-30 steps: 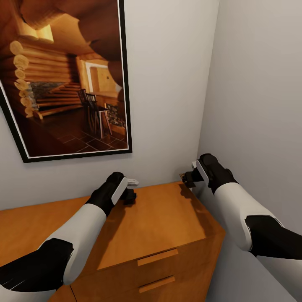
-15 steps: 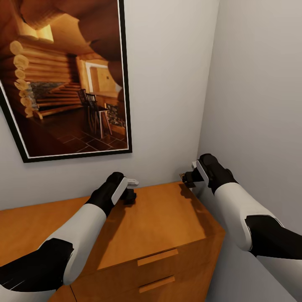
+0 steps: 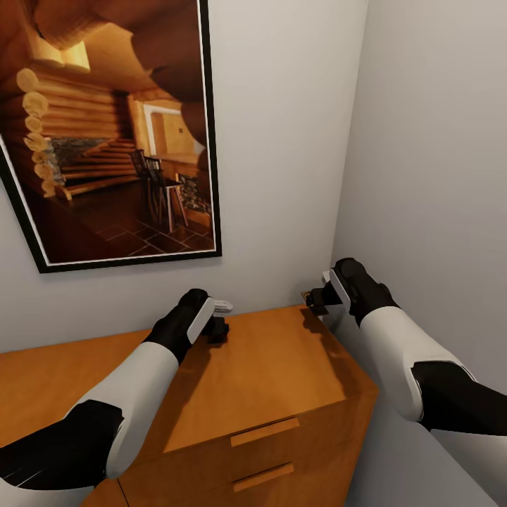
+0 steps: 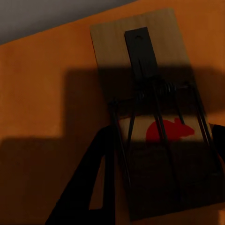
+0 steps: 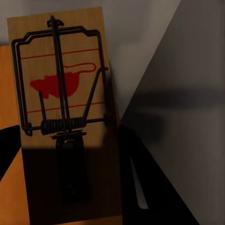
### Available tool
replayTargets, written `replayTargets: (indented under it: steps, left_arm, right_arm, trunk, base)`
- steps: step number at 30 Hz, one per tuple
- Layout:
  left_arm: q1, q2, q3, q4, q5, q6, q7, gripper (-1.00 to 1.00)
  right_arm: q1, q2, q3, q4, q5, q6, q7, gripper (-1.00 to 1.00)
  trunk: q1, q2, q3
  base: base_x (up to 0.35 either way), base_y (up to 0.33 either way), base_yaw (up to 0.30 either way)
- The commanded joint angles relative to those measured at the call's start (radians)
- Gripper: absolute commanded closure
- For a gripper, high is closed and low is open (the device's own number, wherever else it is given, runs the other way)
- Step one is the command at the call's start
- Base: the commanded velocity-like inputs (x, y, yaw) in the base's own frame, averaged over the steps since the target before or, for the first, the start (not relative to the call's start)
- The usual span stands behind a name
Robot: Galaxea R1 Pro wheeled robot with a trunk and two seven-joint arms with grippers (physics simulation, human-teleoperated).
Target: Take the four mousetraps from the cabinet in the bathroom and place them on the bathroom floor. Make sure all four end up on the same floor surface, and ensure that at least two of them are either under or directly next to the same bathroom sink.
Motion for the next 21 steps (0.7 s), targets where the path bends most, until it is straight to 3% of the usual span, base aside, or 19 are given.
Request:
replayTargets:
  steps: [1, 5, 8, 11, 15, 21]
  left_arm:
    - [0.000, 0.000, -0.003, 0.049, 0.008, 0.005, 0.007, 1.00]
    - [0.000, 0.000, -0.005, -0.046, 0.031, 0.013, 0.009, 1.00]
    - [0.000, 0.000, -0.012, -0.165, 0.085, 0.017, 0.010, 1.00]
    - [0.000, 0.000, -0.026, -0.205, 0.129, 0.017, 0.011, 1.00]
    - [0.000, 0.000, -0.089, -0.229, 0.199, 0.017, 0.011, 1.00]
    - [0.000, 0.000, -0.158, -0.235, 0.248, 0.017, 0.011, 1.00]
  right_arm:
    - [-0.001, 0.000, 0.001, -0.001, 0.007, 0.004, 0.003, 1.00]
    - [-0.001, 0.000, 0.000, -0.001, 0.010, 0.004, 0.003, 1.00]
    - [-0.001, -0.001, 0.000, -0.001, 0.010, 0.004, 0.003, 1.00]
    - [-0.001, -0.001, -0.001, -0.001, 0.011, 0.004, 0.003, 1.00]
    - [-0.001, -0.003, -0.001, -0.001, 0.012, 0.004, 0.003, 1.00]
    - [-0.001, -0.007, 0.000, -0.001, 0.010, 0.004, 0.003, 1.00]
  trunk:
    - [0.000, -0.001, -0.001]
    - [0.000, -0.001, -0.001]
    - [0.000, -0.001, -0.001]
    - [0.000, -0.001, -0.001]
    - [0.000, -0.001, -0.001]
    - [0.000, -0.001, -0.001]
  base:
    - [0.000, 0.000, 0.000]
    - [0.000, 0.000, 0.000]
    - [0.000, 0.000, 0.000]
    - [0.000, 0.000, 0.000]
    - [0.000, 0.000, 0.000]
    - [-0.005, 0.000, 0.000]
